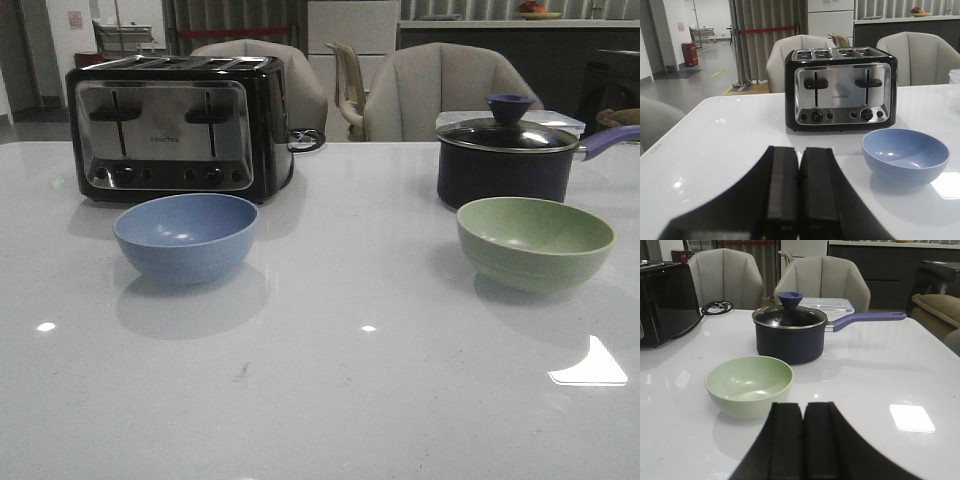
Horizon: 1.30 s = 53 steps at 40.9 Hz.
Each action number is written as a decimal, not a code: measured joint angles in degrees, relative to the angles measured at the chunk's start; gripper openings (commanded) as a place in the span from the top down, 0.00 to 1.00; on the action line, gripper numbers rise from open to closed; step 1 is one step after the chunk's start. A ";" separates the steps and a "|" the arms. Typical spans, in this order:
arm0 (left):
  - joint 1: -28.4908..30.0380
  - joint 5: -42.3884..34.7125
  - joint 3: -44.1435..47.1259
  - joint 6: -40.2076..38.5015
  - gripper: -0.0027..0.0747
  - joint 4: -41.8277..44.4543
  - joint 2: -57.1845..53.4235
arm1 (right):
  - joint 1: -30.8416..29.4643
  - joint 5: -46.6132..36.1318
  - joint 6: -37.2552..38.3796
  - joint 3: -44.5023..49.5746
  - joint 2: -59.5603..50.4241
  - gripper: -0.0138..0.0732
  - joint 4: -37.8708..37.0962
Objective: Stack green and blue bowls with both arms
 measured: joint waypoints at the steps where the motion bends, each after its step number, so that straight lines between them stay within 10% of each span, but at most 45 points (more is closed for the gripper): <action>1: 0.00 0.00 0.00 0.00 0.84 0.00 0.00 | 0.00 0.00 0.00 0.00 0.00 0.80 0.00; 42: 0.00 -3.01 -0.11 0.00 0.84 -1.54 0.00 | 0.00 -4.32 0.00 0.12 0.00 0.80 0.00; 53: 0.00 3.26 -12.68 0.00 0.84 -3.01 0.00 | 0.00 4.07 0.00 -15.30 0.00 0.80 0.00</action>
